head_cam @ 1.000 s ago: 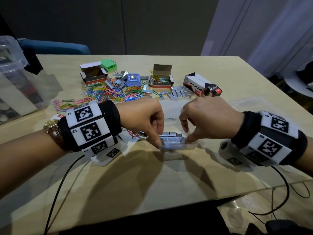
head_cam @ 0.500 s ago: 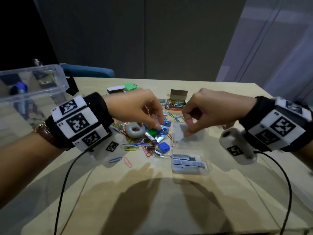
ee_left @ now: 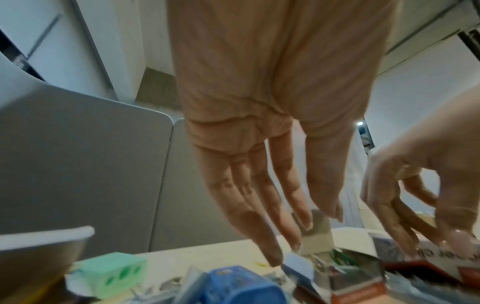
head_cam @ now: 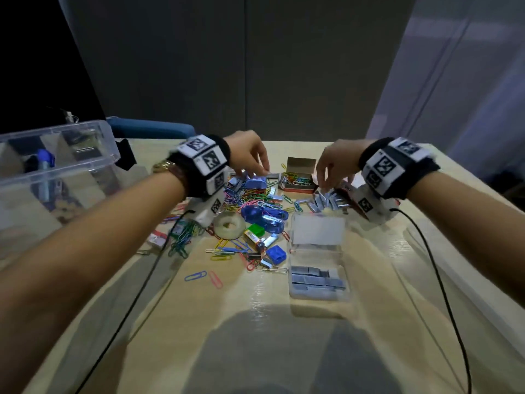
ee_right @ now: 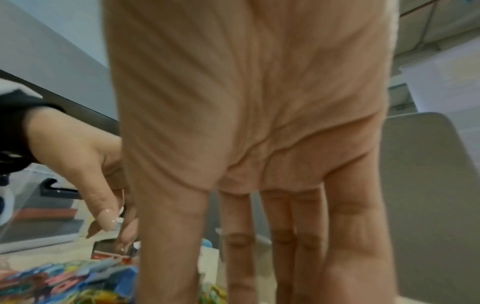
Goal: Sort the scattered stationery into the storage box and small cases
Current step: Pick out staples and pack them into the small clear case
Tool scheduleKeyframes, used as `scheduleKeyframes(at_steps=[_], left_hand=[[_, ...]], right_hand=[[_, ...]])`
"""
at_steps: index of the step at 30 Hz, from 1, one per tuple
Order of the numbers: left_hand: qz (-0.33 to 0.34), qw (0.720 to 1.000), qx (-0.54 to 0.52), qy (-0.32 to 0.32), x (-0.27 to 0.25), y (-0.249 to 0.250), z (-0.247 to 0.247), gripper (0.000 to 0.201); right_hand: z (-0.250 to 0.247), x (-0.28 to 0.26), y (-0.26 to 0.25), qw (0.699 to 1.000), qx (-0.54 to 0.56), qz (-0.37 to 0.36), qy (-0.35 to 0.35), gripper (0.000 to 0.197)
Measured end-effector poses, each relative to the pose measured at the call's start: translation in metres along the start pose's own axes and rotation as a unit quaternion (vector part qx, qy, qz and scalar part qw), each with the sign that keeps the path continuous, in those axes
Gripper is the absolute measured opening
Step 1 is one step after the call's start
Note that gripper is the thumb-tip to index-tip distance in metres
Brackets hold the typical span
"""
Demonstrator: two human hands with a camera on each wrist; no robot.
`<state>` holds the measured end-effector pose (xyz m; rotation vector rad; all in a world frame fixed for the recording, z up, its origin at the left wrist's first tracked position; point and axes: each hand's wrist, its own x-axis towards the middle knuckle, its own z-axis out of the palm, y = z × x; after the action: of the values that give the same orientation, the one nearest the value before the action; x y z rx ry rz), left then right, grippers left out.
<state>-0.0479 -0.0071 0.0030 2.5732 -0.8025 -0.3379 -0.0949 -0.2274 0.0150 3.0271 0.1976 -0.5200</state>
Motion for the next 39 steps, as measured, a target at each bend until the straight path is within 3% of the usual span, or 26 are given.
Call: scheduleKeyframes(at_steps=[3, 6, 12, 16, 19, 24, 35, 39], left_hand=[[0.035, 0.998, 0.058, -0.017, 0.021, 0.018, 0.023, 0.012], [0.056, 0.988, 0.138, -0.033, 0.037, 0.035, 0.042, 0.012], [0.053, 0.982, 0.166, -0.069, 0.054, 0.050, 0.051, 0.023], [0.001, 0.979, 0.198, -0.052, 0.058, 0.041, 0.042, 0.026], [-0.047, 0.972, 0.229, -0.016, 0.058, 0.034, 0.034, 0.032], [-0.084, 0.967, 0.238, -0.034, 0.066, 0.027, 0.037, 0.036], [-0.094, 0.949, 0.297, -0.053, 0.078, 0.023, 0.051, 0.049], [-0.101, 0.951, 0.284, -0.064, 0.083, 0.023, 0.049, 0.051]], right_hand=[[0.017, 0.009, 0.006, 0.999, 0.006, 0.050, 0.011, 0.046], [0.031, 0.015, 0.008, 0.997, 0.041, 0.068, 0.010, 0.051], [0.043, 0.018, 0.020, 0.991, 0.131, 0.026, 0.004, 0.026], [0.040, 0.015, 0.031, 0.979, 0.204, 0.011, -0.004, 0.016], [0.038, 0.010, 0.038, 0.965, 0.261, 0.013, 0.022, 0.014], [0.043, 0.011, 0.043, 0.944, 0.323, 0.032, 0.054, 0.012], [0.045, 0.010, 0.040, 0.949, 0.306, 0.048, 0.052, 0.007], [0.043, 0.007, 0.026, 0.966, 0.250, 0.067, 0.004, 0.019]])
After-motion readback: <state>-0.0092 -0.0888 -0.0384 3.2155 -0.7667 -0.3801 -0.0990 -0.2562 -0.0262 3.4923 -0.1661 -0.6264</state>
